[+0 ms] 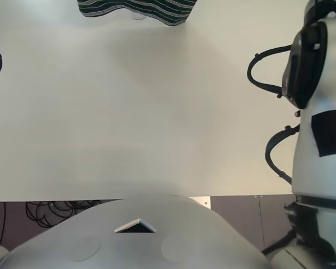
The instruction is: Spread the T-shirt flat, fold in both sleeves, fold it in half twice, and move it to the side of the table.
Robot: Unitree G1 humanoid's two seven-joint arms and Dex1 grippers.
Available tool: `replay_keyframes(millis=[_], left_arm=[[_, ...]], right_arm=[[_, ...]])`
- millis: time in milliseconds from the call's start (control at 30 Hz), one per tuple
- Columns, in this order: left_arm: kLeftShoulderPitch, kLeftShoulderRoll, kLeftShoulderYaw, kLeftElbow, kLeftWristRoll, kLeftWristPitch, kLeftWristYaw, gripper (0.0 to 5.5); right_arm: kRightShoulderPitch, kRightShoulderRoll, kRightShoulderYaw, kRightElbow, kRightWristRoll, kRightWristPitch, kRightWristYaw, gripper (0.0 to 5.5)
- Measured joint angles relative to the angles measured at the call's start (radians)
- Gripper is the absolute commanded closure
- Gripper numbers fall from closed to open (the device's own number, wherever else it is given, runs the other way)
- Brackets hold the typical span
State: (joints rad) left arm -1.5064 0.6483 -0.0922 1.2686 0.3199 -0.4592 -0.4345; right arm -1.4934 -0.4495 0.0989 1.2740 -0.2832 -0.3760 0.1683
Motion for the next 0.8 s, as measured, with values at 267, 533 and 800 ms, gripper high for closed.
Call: replay_keyframes(millis=[267,533,800], left_arm=[[0.094,0.006,0.008,0.003,-0.049,-0.076,-0.143,5.5],[0.228,0.022,0.095,-0.023,-0.208,-0.128,-0.391,5.5],[0.588,0.028,0.245,-0.519,-0.707,0.2,-1.034,5.5]], right_arm=[[0.028,-0.001,-0.012,-0.01,0.012,-0.123,0.124,5.49],[0.174,-0.002,-0.084,-0.161,0.179,-0.18,0.436,5.49],[0.67,-0.088,-0.176,-0.778,0.595,0.201,0.862,5.49]])
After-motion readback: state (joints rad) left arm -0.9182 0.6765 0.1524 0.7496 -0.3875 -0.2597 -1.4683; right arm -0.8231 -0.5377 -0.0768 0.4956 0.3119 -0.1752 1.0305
